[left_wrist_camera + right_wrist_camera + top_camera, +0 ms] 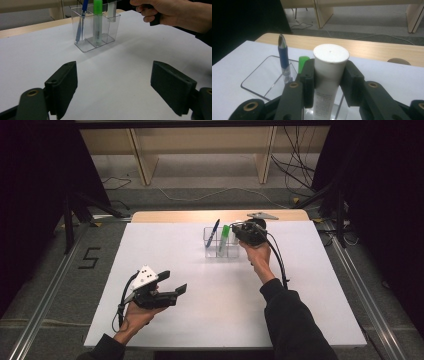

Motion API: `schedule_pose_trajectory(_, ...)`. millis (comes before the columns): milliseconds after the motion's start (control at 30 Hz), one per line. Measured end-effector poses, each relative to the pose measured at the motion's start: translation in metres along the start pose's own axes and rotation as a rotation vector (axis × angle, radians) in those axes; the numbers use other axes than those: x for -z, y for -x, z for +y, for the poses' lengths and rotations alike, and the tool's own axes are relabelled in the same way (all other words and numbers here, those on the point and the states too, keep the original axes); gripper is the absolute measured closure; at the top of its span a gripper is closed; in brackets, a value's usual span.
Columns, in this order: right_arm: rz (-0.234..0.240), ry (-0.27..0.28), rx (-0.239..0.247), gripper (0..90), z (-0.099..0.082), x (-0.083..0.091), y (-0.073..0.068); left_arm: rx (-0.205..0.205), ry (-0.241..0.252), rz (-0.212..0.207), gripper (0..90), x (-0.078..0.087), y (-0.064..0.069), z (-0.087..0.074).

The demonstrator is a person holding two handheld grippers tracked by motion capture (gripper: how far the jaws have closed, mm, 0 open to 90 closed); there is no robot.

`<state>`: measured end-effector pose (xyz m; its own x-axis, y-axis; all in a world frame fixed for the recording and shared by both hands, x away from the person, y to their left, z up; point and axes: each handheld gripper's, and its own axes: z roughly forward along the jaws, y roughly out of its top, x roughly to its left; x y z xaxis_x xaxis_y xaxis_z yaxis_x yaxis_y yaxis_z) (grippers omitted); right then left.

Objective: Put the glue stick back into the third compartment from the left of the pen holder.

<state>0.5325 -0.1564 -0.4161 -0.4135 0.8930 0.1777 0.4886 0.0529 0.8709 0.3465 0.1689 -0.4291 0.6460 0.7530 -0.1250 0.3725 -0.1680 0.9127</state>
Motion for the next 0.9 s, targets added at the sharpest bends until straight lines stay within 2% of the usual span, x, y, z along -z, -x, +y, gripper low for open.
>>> schedule_pose_trajectory(33,-0.005,-0.005,-0.004,65.3,-0.001,0.000,0.001,-0.004,0.000,0.001,21.2,0.000,0.000,0.000)
schedule_pose_trajectory(167,0.035,0.015,-0.058,43.4,0.002,0.008,0.005,-0.001,0.000,0.001,21.1,0.001,-0.001,0.000)
schedule_pose_trajectory(267,0.050,0.039,-0.066,35.8,0.006,0.018,0.005,-0.001,-0.001,0.002,21.1,0.001,-0.001,0.000)
schedule_pose_trajectory(467,0.081,0.069,-0.044,30.4,0.009,0.039,0.002,0.000,-0.002,-0.001,21.0,0.000,-0.001,0.000)
schedule_pose_trajectory(633,0.103,0.063,0.028,27.8,0.006,0.055,-0.005,0.011,0.003,-0.004,21.0,0.000,-0.001,0.000)
schedule_pose_trajectory(900,0.201,0.056,0.051,24.5,-0.004,0.082,-0.012,0.016,0.000,-0.008,21.0,-0.001,-0.001,0.000)
